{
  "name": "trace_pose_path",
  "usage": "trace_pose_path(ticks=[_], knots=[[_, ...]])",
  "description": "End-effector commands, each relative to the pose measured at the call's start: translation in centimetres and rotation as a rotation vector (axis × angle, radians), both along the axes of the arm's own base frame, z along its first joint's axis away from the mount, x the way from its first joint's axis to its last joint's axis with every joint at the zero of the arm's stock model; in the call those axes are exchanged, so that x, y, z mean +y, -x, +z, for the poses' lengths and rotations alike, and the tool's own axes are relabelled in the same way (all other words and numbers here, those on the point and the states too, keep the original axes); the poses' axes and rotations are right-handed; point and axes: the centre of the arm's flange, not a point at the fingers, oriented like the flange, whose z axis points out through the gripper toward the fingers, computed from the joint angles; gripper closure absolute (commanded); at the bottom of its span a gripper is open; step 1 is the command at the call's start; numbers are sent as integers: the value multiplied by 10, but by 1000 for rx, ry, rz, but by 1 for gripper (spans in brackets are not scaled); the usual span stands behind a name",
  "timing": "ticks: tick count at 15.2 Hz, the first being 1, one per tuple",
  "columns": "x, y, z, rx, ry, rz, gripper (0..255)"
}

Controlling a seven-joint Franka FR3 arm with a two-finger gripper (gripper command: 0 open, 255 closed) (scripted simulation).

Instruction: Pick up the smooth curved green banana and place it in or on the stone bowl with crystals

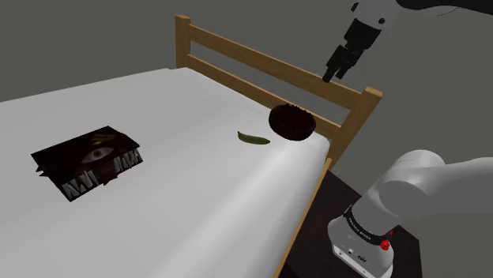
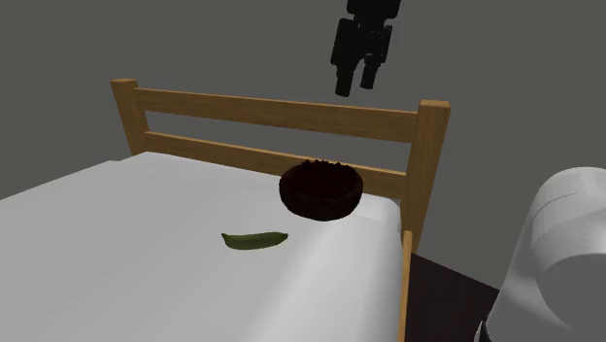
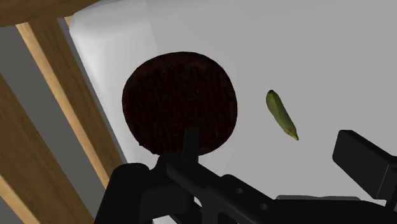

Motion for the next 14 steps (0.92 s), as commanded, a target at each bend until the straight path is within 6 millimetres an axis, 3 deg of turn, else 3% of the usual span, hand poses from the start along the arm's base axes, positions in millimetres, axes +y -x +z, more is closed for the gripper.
trace_pose_path(ticks=[1, 14], knots=[[0, 0, 0, 0, 0, 0, 0], [65, -81, -136, 6, 33, 346, 0]])
